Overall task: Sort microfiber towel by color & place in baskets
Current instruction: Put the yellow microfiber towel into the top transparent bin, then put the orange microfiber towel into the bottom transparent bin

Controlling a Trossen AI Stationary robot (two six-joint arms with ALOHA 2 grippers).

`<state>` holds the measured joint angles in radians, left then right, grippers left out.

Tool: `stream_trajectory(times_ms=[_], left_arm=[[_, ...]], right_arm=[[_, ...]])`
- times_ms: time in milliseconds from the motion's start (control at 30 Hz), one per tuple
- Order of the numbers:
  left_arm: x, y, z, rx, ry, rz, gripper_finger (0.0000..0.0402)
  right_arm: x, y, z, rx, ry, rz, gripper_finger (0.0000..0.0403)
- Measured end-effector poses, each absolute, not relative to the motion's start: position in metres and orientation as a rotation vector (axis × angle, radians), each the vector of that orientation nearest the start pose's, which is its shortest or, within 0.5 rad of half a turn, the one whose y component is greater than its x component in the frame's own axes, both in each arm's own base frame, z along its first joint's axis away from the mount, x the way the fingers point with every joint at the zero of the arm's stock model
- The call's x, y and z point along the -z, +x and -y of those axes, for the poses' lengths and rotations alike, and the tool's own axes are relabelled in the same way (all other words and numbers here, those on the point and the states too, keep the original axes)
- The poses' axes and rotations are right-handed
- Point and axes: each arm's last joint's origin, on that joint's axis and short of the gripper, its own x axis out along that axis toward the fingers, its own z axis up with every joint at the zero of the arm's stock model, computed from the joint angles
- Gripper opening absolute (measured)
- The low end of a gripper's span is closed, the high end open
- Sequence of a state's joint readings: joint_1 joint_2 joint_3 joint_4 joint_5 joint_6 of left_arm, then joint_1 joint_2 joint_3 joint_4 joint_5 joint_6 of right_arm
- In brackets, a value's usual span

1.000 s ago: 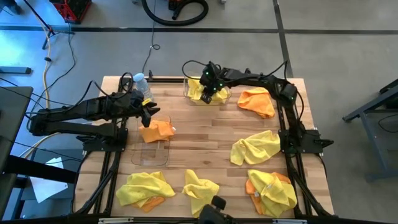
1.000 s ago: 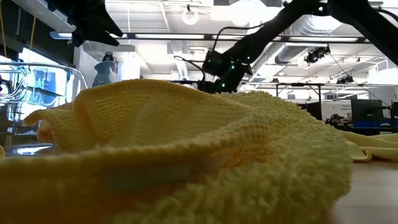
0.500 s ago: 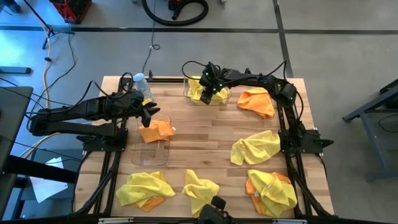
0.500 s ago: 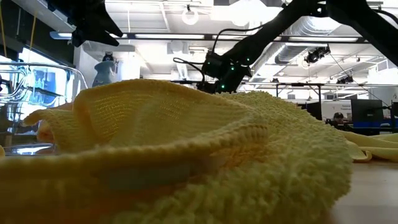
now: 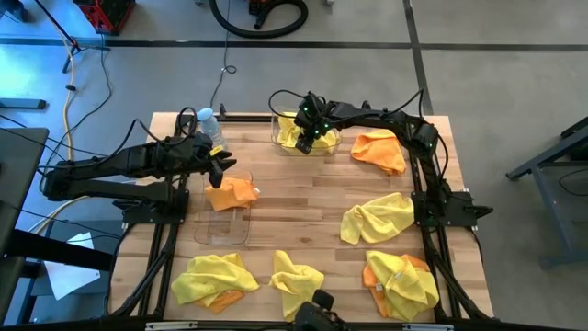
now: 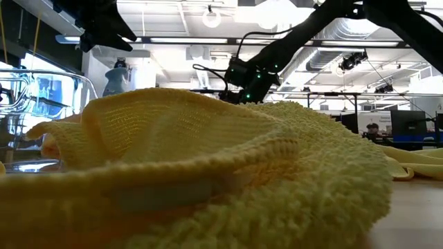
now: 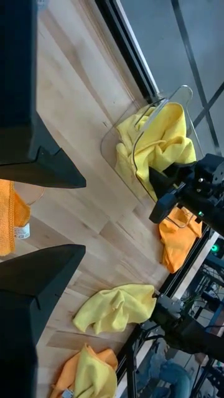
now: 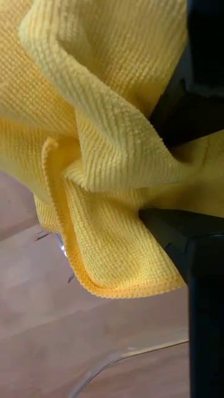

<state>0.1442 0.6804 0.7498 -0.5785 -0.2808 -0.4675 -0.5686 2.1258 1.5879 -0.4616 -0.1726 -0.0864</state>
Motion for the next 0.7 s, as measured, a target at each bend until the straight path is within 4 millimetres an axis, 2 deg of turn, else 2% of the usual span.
stream_trajectory(times_ms=[100, 167, 467, 700], left_arm=[[-0.3, 0.136, -0.028, -0.522, -0.394, -0.41, 0.0147], [-0.3, 0.136, -0.028, -0.518, -0.381, -0.414, 0.0147], [-0.3, 0.136, -0.028, -0.509, -0.341, -0.425, 0.0147], [-0.3, 0.136, -0.028, -0.507, -0.335, -0.427, 0.0147]], right_arm=[[-0.175, 0.382, 0.239, 0.32, 0.288, -0.957, 0.0165], [-0.183, 0.378, 0.239, 0.324, 0.292, -0.956, 0.0165], [-0.246, 0.35, 0.229, 0.377, 0.344, -0.904, 0.0165], [-0.277, 0.325, 0.207, 0.458, 0.485, -0.978, 0.0165]])
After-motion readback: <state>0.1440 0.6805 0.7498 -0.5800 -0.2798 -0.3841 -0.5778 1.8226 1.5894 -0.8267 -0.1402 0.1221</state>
